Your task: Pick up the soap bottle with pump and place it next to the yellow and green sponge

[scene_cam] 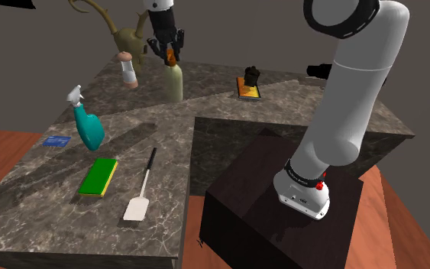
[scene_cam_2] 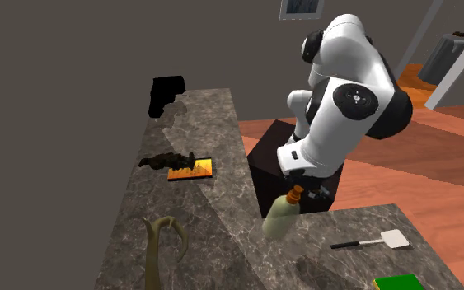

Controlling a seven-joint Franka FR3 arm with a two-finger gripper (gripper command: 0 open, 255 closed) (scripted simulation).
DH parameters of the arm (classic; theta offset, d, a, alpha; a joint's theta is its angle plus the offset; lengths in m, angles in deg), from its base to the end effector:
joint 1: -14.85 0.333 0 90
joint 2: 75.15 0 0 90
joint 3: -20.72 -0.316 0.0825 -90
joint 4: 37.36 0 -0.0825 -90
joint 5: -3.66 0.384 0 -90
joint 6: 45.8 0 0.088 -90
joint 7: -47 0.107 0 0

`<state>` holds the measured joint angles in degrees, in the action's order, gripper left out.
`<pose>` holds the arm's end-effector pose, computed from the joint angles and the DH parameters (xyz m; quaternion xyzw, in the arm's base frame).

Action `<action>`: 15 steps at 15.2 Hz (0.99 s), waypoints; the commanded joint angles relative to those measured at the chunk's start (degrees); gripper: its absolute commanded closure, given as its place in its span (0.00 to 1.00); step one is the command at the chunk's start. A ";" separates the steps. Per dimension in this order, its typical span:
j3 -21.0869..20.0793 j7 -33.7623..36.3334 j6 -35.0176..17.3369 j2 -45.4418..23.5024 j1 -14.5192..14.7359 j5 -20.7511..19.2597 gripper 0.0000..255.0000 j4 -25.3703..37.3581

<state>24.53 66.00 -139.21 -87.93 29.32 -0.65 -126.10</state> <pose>0.6052 0.1098 0.5094 0.9942 -0.0673 -0.0566 0.0612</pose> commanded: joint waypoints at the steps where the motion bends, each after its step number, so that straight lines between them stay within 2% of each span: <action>1: -0.97 2.47 0.32 -0.63 1.46 0.15 1.00 0.74; 8: -4.23 10.74 2.80 -4.73 6.72 0.64 1.00 6.72; 15: -6.91 18.54 6.89 -12.08 12.26 0.73 1.00 17.73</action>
<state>18.02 83.24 -132.43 -99.47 40.69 0.07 -109.00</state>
